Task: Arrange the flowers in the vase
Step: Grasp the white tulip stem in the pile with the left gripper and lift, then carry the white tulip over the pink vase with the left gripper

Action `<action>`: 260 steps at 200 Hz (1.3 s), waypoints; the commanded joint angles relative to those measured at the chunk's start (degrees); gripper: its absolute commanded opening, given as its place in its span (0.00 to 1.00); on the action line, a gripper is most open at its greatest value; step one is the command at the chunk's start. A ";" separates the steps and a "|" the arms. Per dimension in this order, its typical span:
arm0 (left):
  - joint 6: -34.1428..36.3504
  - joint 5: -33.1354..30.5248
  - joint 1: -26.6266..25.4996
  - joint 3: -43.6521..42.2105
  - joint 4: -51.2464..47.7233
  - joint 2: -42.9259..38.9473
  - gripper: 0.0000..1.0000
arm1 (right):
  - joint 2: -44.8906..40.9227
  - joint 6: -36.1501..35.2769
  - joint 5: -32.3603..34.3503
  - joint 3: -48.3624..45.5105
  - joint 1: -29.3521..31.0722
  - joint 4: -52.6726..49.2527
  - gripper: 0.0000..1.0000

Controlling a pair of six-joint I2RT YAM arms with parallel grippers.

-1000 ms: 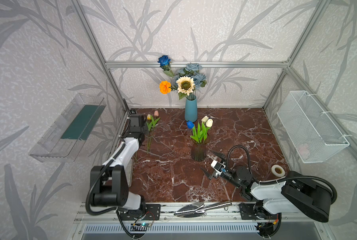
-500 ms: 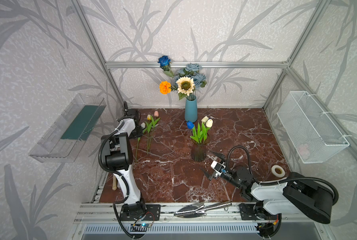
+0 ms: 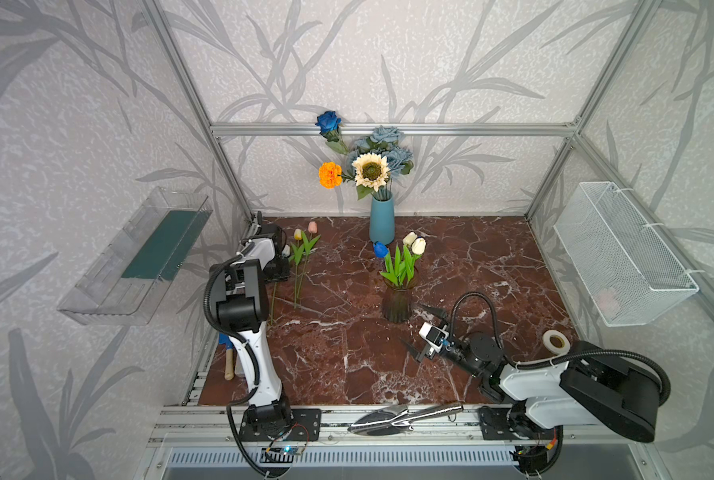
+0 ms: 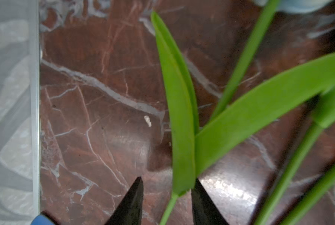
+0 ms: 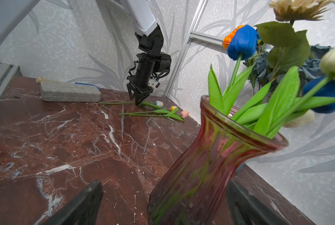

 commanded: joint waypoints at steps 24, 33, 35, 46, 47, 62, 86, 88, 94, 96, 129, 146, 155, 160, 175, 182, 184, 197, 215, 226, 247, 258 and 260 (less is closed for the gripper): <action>1.23 0.08 0.11 0.48 -2.88 1.79 0.23 | -0.22 -0.61 0.29 1.09 0.54 2.45 0.99; 1.23 0.43 0.13 0.29 -2.54 1.64 0.20 | -0.20 -0.63 0.29 1.16 0.55 2.49 0.99; 1.16 0.48 0.09 0.28 -2.53 1.64 0.19 | -0.21 -0.66 0.29 1.19 0.55 2.50 0.99; 0.89 0.66 0.05 0.20 -2.29 1.41 0.15 | -0.22 -0.67 0.29 1.10 0.64 2.45 0.99; 0.88 0.66 0.09 0.15 -2.27 1.33 0.15 | -0.22 -0.67 0.29 1.09 0.64 2.45 0.99; 0.49 0.96 0.04 -0.44 -1.38 0.53 0.07 | -0.31 -0.76 0.38 1.13 0.64 2.45 0.99; -0.64 2.40 0.09 -2.30 1.25 -2.04 0.00 | -0.22 -0.80 0.46 1.15 0.63 2.45 0.99; -0.73 2.64 0.05 -2.47 1.54 -2.48 0.00 | -0.22 -0.77 0.46 1.16 0.64 2.45 0.99; -1.02 3.45 0.04 -3.14 2.28 -3.66 0.00 | -0.21 -0.85 0.46 1.13 0.64 2.45 0.99; -1.05 3.76 0.04 -3.36 2.59 -4.06 0.00 | -0.22 -0.78 0.46 1.09 0.66 2.47 0.99; -4.52 10.95 -0.30 -9.66 9.61 -14.93 0.00 | -0.04 -1.03 0.73 1.21 0.73 2.45 0.99; -7.01 13.97 -1.43 -14.90 16.60 -22.16 0.00 | -0.22 -1.03 0.79 1.11 0.86 2.45 0.99; -7.52 14.87 -2.69 -18.37 21.59 -26.02 0.00 | -0.28 -1.03 0.82 1.12 0.87 2.45 0.99; -7.99 14.83 -3.57 -20.10 23.93 -28.42 0.00 | -0.22 -1.11 0.82 1.10 0.90 2.45 0.99; -8.89 13.77 -7.21 -25.80 31.83 -34.93 0.00 | -0.30 -1.36 0.99 1.14 1.05 2.46 0.99; -8.64 12.66 -9.46 -28.12 35.48 -37.86 0.00 | -0.37 -1.46 1.14 1.15 1.16 2.45 0.99; -8.51 12.35 -10.09 -28.64 36.58 -38.73 0.00 | -0.39 -1.51 1.21 1.10 1.23 2.45 0.99; -7.96 11.31 -14.24 -32.57 42.61 -43.56 0.00 | -0.56 -1.77 1.49 1.00 1.31 2.47 0.99; -7.85 9.76 -19.09 -36.97 49.67 -50.23 0.00 | -0.66 -2.06 1.76 0.98 1.51 2.45 0.99; -8.08 9.26 -21.64 -39.66 54.74 -53.82 0.00 | -0.79 -2.15 1.95 0.93 1.66 2.45 0.99; -6.05 9.26 -27.18 -41.73 59.79 -58.94 0.00 | -0.59 -2.17 2.05 1.00 1.71 2.49 1.00; -2.96 10.15 -30.49 -41.83 61.26 -60.83 0.00 | -0.31 -2.17 2.12 1.15 1.83 2.52 0.99; -2.28 10.46 -31.12 -41.84 61.50 -61.15 0.00 | -0.24 -2.17 2.13 1.21 1.79 2.47 0.99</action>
